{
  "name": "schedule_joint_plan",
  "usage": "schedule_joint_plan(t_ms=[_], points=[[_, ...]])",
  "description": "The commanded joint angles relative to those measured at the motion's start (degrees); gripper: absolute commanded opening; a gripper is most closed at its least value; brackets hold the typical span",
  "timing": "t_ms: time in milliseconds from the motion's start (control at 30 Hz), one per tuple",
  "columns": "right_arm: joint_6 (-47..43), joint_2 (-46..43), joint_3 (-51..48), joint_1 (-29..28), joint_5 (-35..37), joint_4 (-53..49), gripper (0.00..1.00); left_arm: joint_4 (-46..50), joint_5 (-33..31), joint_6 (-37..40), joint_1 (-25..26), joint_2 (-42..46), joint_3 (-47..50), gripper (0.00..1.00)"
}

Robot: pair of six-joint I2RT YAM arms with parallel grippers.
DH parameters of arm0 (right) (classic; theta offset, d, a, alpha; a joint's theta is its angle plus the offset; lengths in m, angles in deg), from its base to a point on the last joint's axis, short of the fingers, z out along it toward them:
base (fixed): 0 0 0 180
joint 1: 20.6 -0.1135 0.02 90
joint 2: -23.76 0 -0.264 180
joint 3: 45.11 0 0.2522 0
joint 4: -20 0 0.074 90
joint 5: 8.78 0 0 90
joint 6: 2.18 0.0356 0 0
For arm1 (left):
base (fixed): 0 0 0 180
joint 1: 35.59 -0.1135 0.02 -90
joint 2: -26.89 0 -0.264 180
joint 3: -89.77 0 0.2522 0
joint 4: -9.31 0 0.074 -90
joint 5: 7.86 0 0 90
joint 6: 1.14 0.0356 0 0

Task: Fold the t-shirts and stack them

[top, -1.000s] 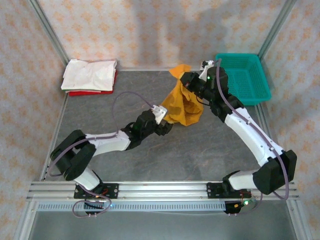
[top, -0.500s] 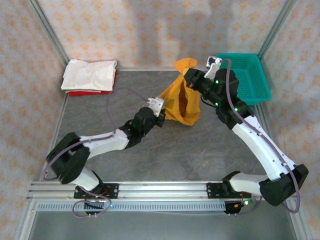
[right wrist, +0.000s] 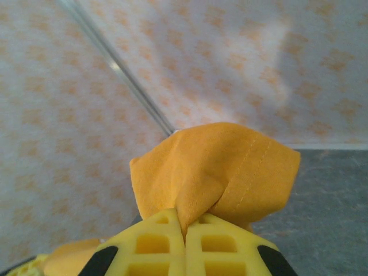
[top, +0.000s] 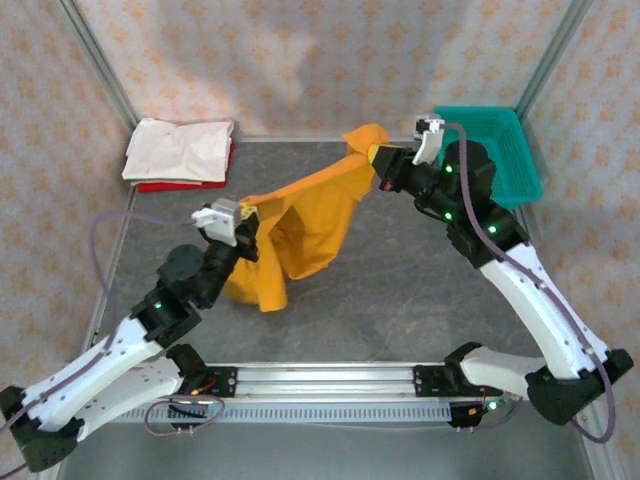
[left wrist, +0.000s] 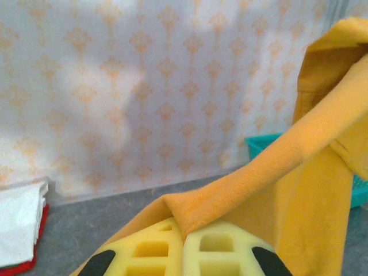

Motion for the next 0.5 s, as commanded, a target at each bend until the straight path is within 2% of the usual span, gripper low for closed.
schedule_joint_plan(t_ms=[0, 133, 233, 333, 400, 467], points=[[-4.7, -7.1, 0.6, 0.0, 1.5, 1.8, 0.0, 11.3, 0.3, 2.9, -0.4, 5.0, -6.0, 0.0], [-5.4, -10.9, 0.9, -0.1, 6.0, -0.7, 0.0, 19.0, 5.1, 5.3, -0.4, 4.7, -13.9, 0.0], [-4.5, -9.6, 3.1, -0.1, 15.7, -4.9, 0.0, 23.8, 6.6, 7.1, -0.4, -1.2, -20.5, 0.0], [-4.5, -3.4, 7.2, 0.0, 26.1, -10.4, 0.0, 25.0, 6.5, 7.5, -1.1, -9.4, -25.4, 0.0], [-5.1, 2.4, 9.6, 0.3, 31.2, -12.2, 0.0, 25.0, 8.8, 6.8, -4.1, -15.3, -27.5, 0.0], [-4.3, 9.0, 11.8, 1.8, 32.7, -12.6, 0.0, 23.1, 16.4, 3.7, -10.7, -20.9, -28.2, 0.0]])
